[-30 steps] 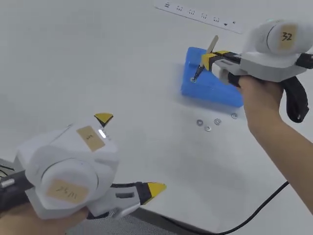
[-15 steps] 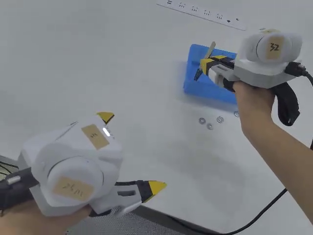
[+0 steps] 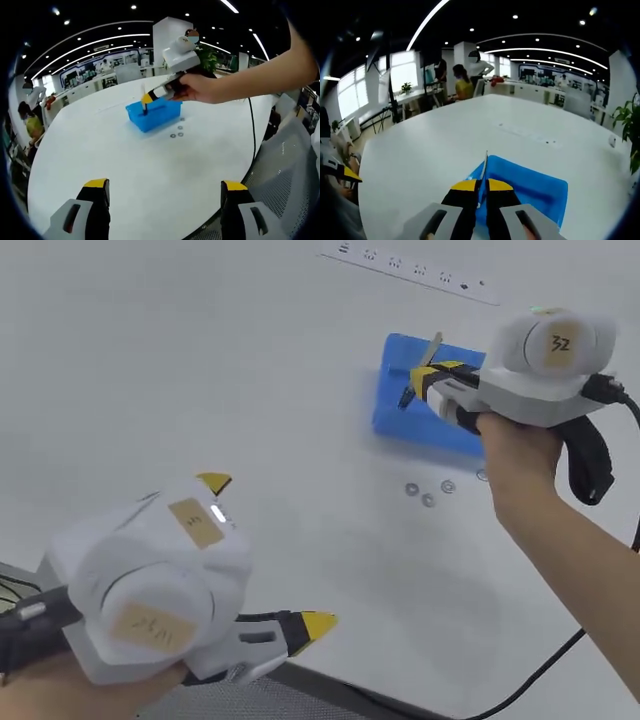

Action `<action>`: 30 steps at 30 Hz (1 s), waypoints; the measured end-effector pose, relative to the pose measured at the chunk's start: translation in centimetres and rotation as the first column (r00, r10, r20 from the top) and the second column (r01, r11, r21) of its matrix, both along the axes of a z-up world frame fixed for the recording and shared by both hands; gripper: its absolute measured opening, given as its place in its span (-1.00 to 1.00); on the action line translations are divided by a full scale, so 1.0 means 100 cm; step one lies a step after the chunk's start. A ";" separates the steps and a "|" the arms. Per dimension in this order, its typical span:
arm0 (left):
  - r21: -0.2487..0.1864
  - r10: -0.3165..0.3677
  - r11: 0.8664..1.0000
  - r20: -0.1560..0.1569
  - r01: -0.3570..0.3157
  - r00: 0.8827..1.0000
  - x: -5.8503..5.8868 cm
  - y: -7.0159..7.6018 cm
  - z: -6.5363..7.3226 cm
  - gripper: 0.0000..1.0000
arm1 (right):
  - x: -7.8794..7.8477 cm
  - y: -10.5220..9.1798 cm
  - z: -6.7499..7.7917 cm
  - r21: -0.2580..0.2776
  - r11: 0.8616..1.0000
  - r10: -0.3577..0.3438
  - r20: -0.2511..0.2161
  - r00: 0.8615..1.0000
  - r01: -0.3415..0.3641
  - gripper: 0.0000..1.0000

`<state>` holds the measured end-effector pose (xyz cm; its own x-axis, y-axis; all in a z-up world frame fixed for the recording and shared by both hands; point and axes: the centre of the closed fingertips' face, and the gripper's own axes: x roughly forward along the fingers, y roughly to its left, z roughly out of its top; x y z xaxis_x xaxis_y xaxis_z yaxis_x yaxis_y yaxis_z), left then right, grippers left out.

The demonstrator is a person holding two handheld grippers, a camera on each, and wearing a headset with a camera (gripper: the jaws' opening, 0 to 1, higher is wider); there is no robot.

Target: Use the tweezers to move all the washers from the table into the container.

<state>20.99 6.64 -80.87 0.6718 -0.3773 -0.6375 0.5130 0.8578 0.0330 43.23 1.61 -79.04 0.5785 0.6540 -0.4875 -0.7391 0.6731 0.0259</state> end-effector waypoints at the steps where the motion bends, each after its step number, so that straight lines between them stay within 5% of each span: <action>1: 0.000 -0.001 1.000 0.000 0.001 1.000 0.000 0.000 0.000 0.88 | -0.001 -0.001 0.003 0.007 1.000 0.000 0.001 1.000 0.000 -0.97; 17: 0.001 -0.008 1.000 0.001 0.008 1.000 -0.001 -0.001 0.000 0.87 | -0.033 -0.024 0.059 0.107 0.994 0.013 0.056 0.998 -0.018 -0.96; 30: 0.007 -0.009 1.000 0.000 0.009 1.000 -0.001 -0.001 0.000 0.86 | -0.067 -0.034 0.031 0.041 0.999 0.010 0.030 0.999 -0.011 -0.96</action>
